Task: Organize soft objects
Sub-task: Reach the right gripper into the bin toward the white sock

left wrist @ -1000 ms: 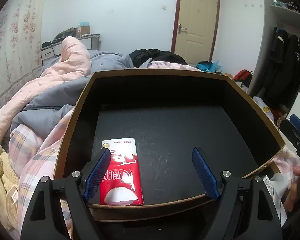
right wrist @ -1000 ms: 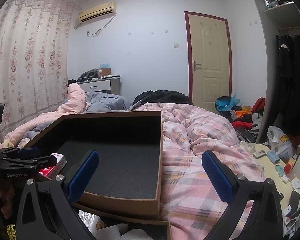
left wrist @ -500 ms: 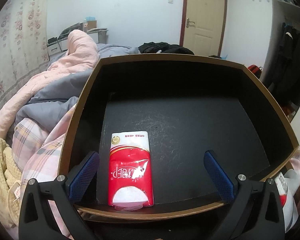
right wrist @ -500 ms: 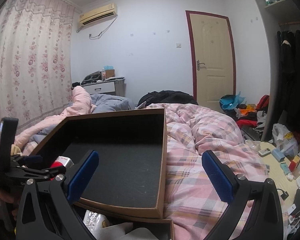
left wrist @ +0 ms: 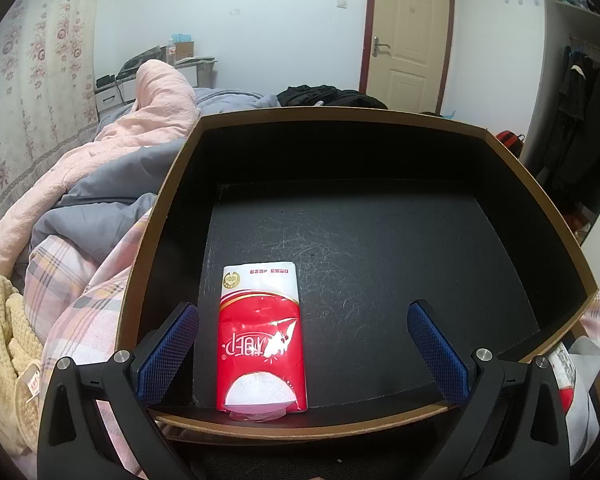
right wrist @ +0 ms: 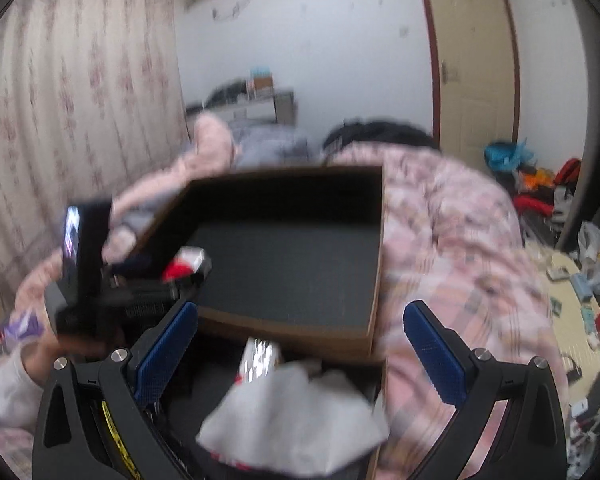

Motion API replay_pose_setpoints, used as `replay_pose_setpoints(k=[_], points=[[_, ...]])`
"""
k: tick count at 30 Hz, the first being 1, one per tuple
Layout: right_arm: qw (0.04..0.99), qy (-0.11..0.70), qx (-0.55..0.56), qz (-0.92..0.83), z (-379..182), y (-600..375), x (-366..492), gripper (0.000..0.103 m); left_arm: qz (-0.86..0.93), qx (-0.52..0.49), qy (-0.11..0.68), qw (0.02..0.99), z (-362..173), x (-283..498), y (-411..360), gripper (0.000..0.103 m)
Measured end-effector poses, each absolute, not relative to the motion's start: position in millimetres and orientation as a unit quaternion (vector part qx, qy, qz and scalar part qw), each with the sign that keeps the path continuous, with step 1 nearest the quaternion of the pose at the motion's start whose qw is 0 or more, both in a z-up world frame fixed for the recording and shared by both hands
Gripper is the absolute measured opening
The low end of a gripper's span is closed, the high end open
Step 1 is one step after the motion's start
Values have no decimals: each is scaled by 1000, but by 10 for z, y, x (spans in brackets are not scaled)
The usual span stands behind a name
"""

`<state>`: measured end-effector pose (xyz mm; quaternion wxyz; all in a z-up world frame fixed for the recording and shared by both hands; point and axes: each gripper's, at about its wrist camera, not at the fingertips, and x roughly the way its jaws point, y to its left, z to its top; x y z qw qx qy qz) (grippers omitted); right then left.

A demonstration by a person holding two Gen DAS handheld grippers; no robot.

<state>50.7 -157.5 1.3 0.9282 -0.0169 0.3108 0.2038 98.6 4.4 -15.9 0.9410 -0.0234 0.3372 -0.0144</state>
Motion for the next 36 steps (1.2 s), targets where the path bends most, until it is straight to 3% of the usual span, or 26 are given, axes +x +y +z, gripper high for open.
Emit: replay_pose_setpoints(k=[7,9,12,23,36], points=[[913,347,-29,212,-144,-1578,537,101,-14,-23,337,941,-156,978,37,103],[911,349,-29,220,-129,-1600,524,84,-14,-23,337,941,-155,978,38,103],[903,363,-28,229,-151,-1598,541,75,-14,-23,337,941,-156,977,36,103],[871,387,-114,280,-71,-1781,290,75,-14,-23,337,941,-163,980,41,103],[824,435,-245,267,-473,-1490,245,75,-14,-23,337,941,-166,981,42,103]])
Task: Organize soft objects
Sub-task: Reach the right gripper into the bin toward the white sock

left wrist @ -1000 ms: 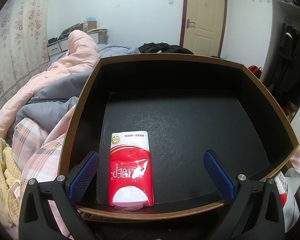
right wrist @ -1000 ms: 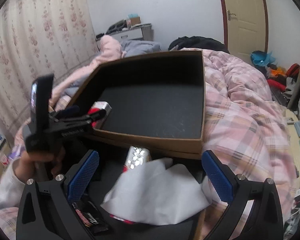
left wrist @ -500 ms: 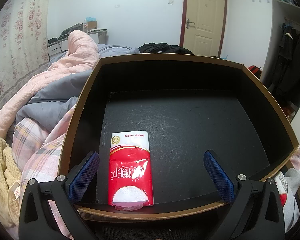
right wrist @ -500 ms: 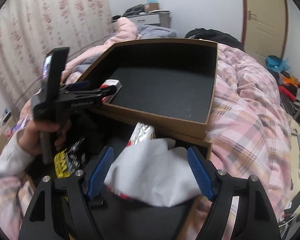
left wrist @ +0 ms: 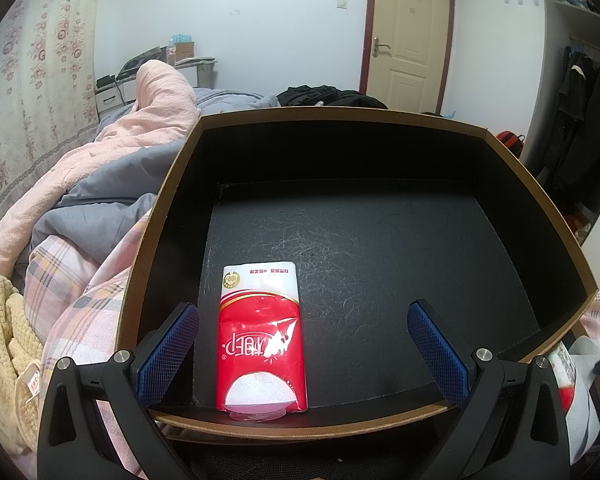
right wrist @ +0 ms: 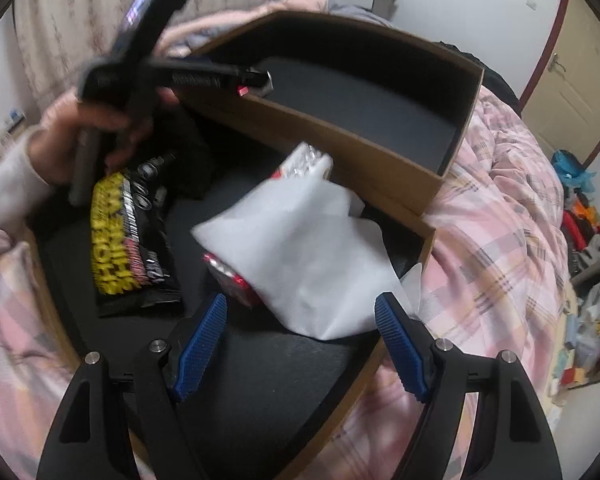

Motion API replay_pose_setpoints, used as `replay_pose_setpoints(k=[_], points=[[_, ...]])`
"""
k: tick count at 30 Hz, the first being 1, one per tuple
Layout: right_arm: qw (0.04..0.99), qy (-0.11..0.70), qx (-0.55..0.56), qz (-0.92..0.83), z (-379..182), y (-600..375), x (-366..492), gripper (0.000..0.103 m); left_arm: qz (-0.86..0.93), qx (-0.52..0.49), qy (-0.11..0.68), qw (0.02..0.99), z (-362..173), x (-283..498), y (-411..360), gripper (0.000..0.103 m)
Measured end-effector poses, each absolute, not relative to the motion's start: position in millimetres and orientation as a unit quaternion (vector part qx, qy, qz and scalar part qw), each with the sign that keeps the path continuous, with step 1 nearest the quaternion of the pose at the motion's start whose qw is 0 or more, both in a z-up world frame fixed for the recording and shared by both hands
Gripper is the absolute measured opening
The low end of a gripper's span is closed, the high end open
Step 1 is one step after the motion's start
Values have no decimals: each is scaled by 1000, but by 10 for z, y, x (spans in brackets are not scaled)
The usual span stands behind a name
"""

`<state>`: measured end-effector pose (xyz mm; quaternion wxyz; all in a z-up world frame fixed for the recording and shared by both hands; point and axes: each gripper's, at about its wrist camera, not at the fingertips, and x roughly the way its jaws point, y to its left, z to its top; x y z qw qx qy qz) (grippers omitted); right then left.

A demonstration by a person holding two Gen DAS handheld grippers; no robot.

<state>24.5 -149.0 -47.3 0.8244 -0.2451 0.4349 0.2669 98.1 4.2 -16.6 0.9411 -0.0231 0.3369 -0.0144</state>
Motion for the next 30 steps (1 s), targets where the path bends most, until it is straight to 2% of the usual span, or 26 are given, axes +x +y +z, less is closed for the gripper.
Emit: replay_pose_setpoints(k=[18,27,28,30], points=[[825,401,-348,194,-525,-1516,170,75,-14,-23,337,941,-157,972,30,103],[835,380,-352,186,-564,-1335,240,75,-14,-23,337,941,-153,957,29,103],[837,379,-349,188,-569,-1326,252,74,-14,-23,337,941,-156,959,29,103],[839,381,-334,197,-575,-1321,284,52,-14,-23,337,941,-155,962,28,103]])
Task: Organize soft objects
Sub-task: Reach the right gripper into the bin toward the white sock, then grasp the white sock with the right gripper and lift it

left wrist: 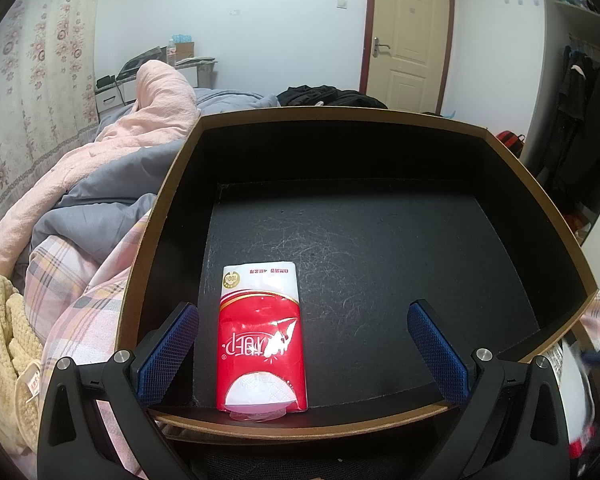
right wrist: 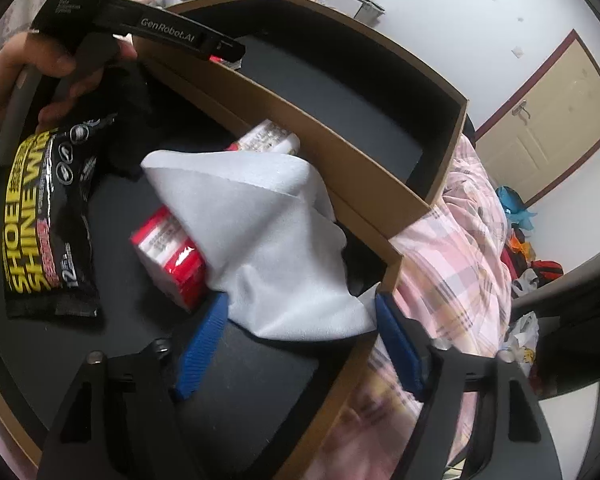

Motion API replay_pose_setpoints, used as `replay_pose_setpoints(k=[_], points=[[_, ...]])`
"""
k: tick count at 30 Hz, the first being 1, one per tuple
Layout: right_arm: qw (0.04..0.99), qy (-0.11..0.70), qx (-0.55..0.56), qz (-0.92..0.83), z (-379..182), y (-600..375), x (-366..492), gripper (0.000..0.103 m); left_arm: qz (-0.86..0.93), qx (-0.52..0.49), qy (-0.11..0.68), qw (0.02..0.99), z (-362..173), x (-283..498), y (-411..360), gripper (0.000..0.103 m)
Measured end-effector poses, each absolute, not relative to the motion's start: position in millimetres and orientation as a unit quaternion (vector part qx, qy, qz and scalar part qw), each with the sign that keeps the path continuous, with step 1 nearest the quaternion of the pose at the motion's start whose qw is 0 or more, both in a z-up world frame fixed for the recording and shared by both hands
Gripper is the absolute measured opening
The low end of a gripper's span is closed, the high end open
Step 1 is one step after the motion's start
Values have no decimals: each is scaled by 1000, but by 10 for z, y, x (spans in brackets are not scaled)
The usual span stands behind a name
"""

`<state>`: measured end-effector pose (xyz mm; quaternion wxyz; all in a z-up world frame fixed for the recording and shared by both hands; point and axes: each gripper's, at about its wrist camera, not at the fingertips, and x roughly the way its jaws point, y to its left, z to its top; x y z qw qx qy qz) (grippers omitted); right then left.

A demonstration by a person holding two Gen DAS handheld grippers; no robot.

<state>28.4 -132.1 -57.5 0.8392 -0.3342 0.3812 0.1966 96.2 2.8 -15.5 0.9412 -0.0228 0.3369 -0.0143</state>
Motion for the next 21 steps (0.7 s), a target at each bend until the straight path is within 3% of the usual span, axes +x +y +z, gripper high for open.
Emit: replay_pose_setpoints(k=[3,8,21], points=[[848,386,-305,197,-599,-1351,369,29,-14,-23,337,941,-158,966,27,103],[862,398,-226,219,-533,-1491,493,11,-14,-23,337,941,-159,968,28,103],[902,338,-67,261,-106,-1664,341,8,-14,-23,337,941,-160,968,27,103]])
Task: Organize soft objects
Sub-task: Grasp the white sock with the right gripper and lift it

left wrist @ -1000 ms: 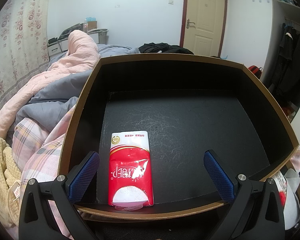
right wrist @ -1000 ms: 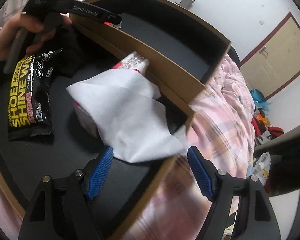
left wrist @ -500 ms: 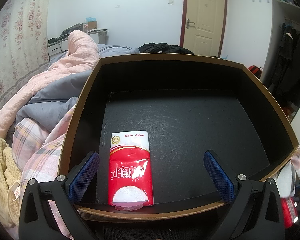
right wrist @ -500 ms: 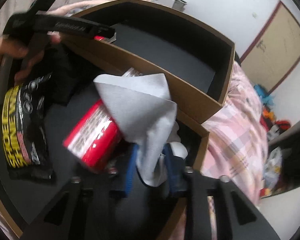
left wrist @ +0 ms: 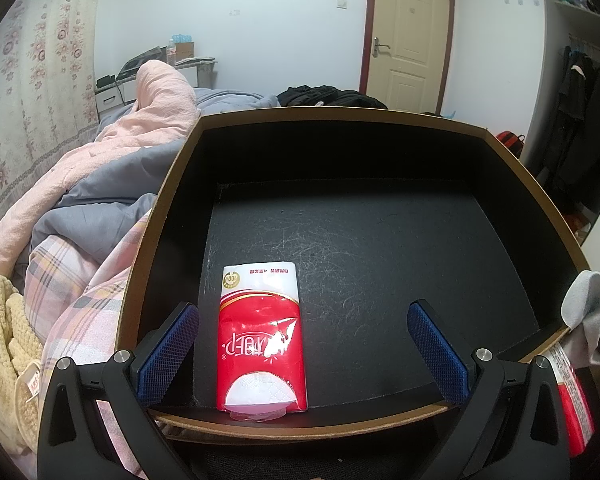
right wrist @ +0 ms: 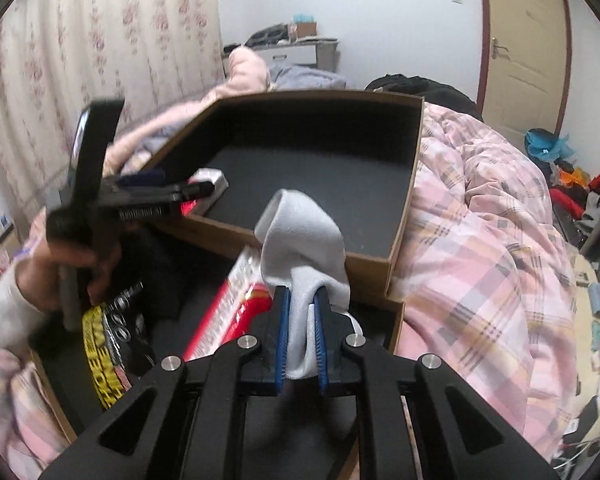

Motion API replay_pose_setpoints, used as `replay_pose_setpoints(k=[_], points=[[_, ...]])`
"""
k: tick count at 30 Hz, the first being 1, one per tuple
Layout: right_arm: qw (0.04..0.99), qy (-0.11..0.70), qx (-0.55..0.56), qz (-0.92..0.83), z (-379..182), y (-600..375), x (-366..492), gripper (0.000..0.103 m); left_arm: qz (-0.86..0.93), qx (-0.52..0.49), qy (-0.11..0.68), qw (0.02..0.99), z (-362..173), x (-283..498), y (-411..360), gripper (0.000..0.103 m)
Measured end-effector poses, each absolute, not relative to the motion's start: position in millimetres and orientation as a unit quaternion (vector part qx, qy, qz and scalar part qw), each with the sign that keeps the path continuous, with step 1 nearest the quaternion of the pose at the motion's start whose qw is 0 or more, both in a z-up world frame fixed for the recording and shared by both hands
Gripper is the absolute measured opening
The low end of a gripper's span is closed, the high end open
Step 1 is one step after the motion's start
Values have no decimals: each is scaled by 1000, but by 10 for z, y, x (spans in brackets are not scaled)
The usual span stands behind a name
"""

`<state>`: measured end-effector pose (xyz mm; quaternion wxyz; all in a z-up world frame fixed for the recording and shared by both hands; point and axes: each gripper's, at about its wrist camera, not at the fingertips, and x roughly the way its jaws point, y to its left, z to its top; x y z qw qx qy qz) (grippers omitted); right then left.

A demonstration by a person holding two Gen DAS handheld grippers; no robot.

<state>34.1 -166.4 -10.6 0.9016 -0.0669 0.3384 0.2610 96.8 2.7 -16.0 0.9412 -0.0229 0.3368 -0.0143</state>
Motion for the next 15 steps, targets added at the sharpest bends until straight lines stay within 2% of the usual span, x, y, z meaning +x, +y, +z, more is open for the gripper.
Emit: replay_pose_setpoints(k=[15], points=[[926,276,-13,258,200,-1772,471,8,-14,-23,337,941,-161,967,27,103]])
